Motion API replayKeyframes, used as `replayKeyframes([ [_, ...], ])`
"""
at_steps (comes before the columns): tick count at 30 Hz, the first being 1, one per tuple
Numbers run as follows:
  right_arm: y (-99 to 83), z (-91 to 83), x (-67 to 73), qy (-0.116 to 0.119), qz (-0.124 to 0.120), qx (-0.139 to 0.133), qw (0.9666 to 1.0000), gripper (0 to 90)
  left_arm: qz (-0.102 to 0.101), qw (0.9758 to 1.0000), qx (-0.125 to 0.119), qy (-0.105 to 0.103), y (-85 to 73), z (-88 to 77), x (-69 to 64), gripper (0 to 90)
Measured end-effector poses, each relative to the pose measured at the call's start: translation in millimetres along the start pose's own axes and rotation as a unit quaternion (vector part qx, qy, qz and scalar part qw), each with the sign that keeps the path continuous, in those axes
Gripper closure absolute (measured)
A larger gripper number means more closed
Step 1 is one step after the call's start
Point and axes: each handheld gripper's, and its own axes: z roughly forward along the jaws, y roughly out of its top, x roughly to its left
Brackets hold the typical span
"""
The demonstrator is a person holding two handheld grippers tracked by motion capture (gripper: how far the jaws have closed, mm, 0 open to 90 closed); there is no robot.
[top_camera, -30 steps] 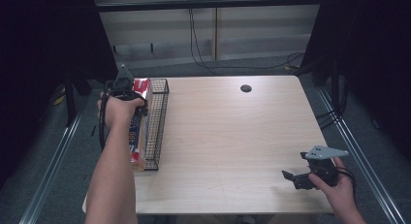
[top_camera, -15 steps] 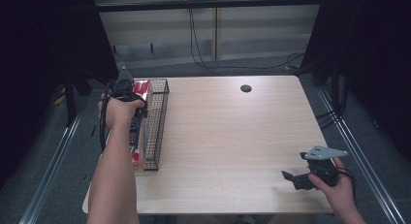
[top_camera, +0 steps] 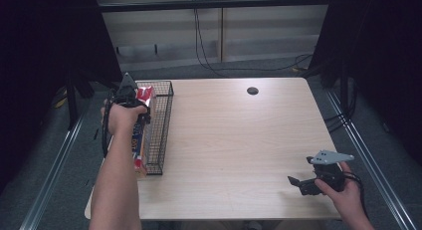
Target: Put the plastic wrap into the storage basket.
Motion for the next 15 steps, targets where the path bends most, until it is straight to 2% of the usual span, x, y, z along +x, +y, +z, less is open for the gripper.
replayKeyframes([
  [15,-0.3,1.4,0.9,0.0,-0.006,0.002,1.0,2.6,0.001,1.0,0.005,0.001,0.8,9.8,3.8,43.9],
])
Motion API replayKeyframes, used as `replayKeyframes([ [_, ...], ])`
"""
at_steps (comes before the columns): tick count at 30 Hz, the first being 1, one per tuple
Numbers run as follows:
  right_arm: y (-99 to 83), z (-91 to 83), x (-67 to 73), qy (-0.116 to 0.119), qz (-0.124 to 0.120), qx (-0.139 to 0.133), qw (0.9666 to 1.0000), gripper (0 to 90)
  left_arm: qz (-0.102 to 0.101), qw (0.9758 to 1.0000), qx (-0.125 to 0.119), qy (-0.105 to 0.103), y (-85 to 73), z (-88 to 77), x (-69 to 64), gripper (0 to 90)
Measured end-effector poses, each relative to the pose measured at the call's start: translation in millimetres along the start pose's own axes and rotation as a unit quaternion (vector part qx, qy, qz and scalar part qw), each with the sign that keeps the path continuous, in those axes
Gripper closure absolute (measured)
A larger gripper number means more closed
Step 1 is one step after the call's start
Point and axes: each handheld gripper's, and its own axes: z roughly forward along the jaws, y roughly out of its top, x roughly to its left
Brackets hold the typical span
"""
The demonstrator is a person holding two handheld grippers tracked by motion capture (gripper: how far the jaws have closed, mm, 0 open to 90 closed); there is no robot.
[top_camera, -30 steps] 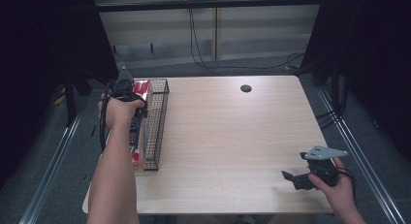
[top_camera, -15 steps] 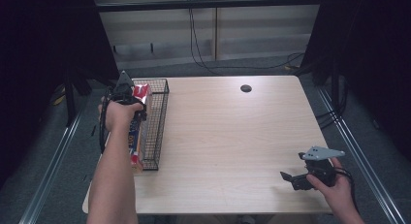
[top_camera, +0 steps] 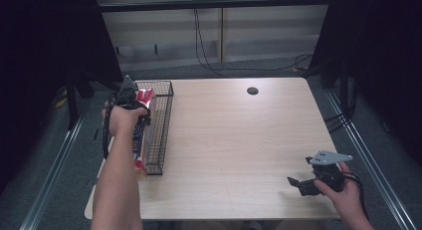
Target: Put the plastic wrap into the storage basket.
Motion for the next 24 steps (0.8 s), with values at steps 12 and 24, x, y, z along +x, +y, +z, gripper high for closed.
replayKeyframes([
  [12,0.0,0.5,0.1,0.003,-0.002,-0.002,1.0,2.6,-0.004,1.0,-0.001,0.0,0.5,7.2,3.3,43.6],
  [24,-0.1,0.8,0.5,0.003,-0.001,-0.001,1.0,2.6,-0.008,0.9999,0.008,0.004,1.8,17.8,4.3,43.1],
])
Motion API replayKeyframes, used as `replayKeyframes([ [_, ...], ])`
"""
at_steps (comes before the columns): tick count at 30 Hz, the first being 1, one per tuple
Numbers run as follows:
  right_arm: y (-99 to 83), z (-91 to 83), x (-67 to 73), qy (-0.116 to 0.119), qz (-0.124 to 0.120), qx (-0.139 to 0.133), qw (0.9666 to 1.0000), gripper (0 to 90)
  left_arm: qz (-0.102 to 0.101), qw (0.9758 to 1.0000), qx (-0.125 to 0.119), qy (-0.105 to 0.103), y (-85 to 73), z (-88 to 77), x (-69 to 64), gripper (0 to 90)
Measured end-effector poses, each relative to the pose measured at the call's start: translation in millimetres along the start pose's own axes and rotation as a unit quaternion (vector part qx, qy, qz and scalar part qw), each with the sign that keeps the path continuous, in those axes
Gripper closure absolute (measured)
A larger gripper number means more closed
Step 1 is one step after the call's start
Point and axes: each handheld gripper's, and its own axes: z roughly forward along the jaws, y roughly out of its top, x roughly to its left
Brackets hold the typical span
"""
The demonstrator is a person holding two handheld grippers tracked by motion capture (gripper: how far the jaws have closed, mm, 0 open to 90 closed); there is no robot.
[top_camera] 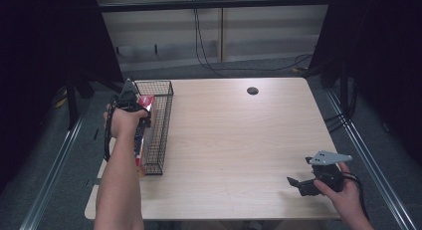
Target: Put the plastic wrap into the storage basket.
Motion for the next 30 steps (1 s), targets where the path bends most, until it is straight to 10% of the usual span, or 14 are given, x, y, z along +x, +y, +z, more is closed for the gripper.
replayKeyframes([
  [30,-1.1,0.2,1.9,0.001,-0.006,0.003,1.0,2.6,-0.011,0.9999,-0.006,0.007,1.7,9.1,1.9,40.0],
])
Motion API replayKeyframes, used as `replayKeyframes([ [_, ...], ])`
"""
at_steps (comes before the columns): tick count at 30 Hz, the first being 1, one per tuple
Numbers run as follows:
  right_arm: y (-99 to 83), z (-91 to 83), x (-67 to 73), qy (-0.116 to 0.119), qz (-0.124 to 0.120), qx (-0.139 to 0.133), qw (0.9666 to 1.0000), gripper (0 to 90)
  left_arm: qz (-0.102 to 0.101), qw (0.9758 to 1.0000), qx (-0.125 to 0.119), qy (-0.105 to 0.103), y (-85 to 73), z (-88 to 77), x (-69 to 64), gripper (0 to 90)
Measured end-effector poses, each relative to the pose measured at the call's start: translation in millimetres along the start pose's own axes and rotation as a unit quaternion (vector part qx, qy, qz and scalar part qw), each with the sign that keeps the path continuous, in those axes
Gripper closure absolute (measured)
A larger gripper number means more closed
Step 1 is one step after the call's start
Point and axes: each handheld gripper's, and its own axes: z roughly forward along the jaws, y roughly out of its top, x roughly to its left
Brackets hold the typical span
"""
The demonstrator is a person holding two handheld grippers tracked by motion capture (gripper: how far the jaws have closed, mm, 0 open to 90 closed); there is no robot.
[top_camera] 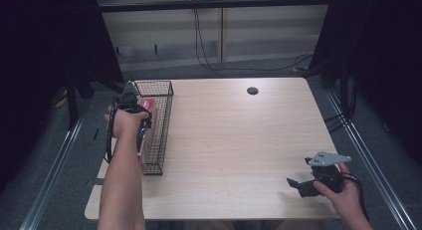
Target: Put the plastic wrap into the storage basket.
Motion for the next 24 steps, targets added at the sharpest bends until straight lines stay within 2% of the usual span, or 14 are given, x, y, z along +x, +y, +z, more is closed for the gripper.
replayKeyframes([
  [5,-0.7,-1.8,0.6,-0.001,-0.003,0.001,1.0,2.6,0.007,1.0,-0.003,-0.002,1.6,-3.4,1.9,35.2],
  [10,0.0,-1.3,0.8,0.001,0.0,-0.003,1.0,2.6,0.001,0.9997,-0.024,-0.011,0.9,-9.8,5.3,26.4],
  [12,0.1,-0.9,0.7,0.001,-0.001,-0.002,1.0,2.6,0.002,0.9996,-0.022,-0.019,0.0,-13.0,6.4,25.5],
  [13,0.1,-0.9,0.7,0.001,-0.001,-0.002,1.0,2.6,-0.005,0.9994,-0.027,-0.021,-0.9,-13.5,4.7,25.5],
  [15,0.1,-1.2,0.6,0.002,-0.002,-0.004,1.0,2.6,0.0,0.9993,-0.032,-0.021,-2.2,-16.5,4.9,24.7],
  [17,-0.1,-2.0,0.6,0.004,-0.001,-0.002,1.0,2.6,-0.012,0.999,-0.032,-0.03,-2.8,-19.6,2.6,23.9],
  [19,-0.1,-2.5,0.1,0.002,-0.001,-0.005,1.0,2.6,-0.001,0.999,-0.036,-0.026,-2.5,-24.7,0.9,23.6],
  [20,0.0,-2.8,-0.3,0.002,0.0,-0.005,1.0,2.6,-0.002,0.9988,-0.04,-0.026,-2.4,-26.9,-1.8,23.4],
  [23,0.6,-2.6,-1.5,0.004,0.003,-0.006,1.0,2.6,0.003,0.9982,-0.044,-0.041,-1.7,-31.8,-9.6,21.0],
  [24,0.8,-2.4,-1.7,0.006,0.004,-0.005,1.0,2.6,0.008,0.9982,-0.045,-0.04,-1.6,-33.8,-11.1,20.2],
])
